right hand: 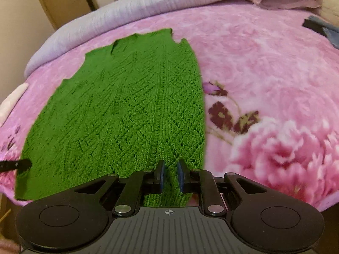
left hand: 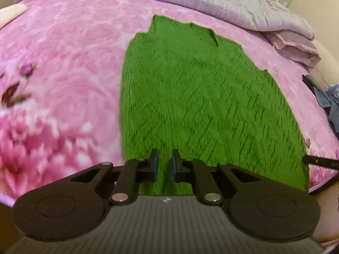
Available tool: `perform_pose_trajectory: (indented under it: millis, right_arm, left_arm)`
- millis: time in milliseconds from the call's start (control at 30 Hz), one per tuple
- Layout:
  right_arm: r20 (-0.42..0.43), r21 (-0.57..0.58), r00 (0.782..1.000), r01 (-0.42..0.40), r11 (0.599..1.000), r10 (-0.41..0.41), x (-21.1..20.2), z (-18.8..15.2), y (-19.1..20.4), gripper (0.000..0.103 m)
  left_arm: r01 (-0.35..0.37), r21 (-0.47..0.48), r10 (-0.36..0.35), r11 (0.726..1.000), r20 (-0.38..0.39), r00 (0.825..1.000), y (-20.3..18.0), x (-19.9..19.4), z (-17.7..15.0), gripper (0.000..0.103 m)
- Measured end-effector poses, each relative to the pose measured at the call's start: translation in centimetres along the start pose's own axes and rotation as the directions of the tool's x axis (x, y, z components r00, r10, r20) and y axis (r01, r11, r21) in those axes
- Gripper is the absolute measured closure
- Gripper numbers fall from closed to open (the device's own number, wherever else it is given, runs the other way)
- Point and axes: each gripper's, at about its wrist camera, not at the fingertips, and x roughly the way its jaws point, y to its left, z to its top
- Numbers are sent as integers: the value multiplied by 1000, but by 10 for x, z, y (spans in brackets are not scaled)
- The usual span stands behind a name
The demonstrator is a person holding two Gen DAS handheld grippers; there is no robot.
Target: Fold clothes
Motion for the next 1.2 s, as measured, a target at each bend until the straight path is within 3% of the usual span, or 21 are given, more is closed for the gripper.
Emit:
perform_pose_trajectory:
  millis: [200,400,567,667,833,967,1200]
  right_arm:
    - [80,-150,997,19,988,-7,11,62,3,86]
    - [-7,-225,1000,-27,974,26,91,136,-7,77]
    - [-17,-260,996,-89,962,88,139,198,-28,74]
    - [-47,-282,991,-135,950,127,172,233,-38,74]
    - [-92,-313,983,-180,933,159,225,281,-47,72]
    - [-83,-241,972,-236,942,222,256,312,-56,66]
    - [-65,-223,959,-282,933,275,290,341,-51,64]
  left_arm:
    - [-5,87,2,996,26,1000,-5,36,67,94]
    - [31,145,-30,989,-5,1000,6,103,148,91]
    - [57,114,-54,992,-24,998,32,159,210,79]
    - [74,95,-70,993,-48,996,46,196,240,79]
    - [128,67,-125,990,-45,991,60,241,277,73]
    - [159,63,-158,985,-25,987,62,261,303,73]
    - [197,113,-197,974,-15,980,52,285,326,74]
